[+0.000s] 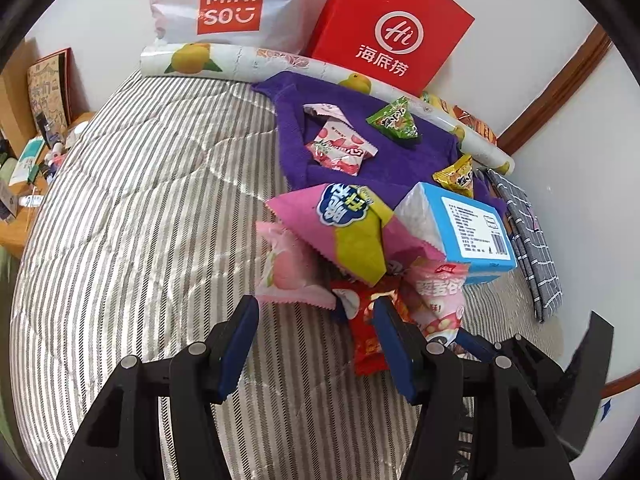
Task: Organize snacks
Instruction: 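Grasp the long pink lollipop bag with the right gripper, then lift the lollipop bag with the right gripper while the left gripper grasps a pink peach candy bag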
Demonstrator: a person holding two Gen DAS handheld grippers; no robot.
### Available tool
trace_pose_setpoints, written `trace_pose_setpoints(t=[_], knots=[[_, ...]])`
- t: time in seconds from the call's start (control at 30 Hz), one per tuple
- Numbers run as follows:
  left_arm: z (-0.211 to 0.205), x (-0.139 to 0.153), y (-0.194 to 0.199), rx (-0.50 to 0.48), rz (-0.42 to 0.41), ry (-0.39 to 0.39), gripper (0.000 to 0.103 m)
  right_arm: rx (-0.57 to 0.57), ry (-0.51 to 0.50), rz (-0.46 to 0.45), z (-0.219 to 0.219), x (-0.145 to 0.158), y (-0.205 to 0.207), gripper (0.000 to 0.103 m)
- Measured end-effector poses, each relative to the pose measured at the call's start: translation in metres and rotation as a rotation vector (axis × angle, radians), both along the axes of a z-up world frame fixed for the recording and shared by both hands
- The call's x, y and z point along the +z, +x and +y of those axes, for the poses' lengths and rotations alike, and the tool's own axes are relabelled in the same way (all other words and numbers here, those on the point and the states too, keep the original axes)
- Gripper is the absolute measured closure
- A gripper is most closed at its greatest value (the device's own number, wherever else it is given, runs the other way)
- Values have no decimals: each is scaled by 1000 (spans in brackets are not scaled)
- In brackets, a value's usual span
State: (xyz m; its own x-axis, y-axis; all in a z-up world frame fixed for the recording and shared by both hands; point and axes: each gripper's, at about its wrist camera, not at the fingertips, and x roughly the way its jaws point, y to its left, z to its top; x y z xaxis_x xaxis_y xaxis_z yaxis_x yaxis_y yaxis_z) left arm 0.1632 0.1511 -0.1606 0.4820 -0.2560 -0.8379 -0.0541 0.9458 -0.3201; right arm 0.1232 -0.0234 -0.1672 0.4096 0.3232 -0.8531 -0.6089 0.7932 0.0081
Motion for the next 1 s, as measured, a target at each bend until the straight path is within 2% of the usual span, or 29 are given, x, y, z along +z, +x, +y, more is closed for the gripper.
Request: trace_pose_setpoints(t=[0.1, 0.3, 0.53, 0.73, 0.87, 1.0], knots=[[2, -1, -3, 3, 4, 2, 46, 0, 34, -16, -5, 8, -7, 63], [-2, 3, -5, 0, -3, 6, 46, -49, 149, 47, -31, 27, -16, 71], [-7, -3, -4, -2, 8, 10, 46, -228, 175, 89, -76, 37, -5, 72], [-6, -8, 0, 2, -2, -9, 46, -350, 164, 135, -105, 22, 12, 72], [0, -10, 7, 21, 6, 23, 46, -367, 173, 160, -109, 10, 20, 71], [2, -14, 16, 28, 10, 67, 46, -369, 164, 136, -106, 2, 29, 71]])
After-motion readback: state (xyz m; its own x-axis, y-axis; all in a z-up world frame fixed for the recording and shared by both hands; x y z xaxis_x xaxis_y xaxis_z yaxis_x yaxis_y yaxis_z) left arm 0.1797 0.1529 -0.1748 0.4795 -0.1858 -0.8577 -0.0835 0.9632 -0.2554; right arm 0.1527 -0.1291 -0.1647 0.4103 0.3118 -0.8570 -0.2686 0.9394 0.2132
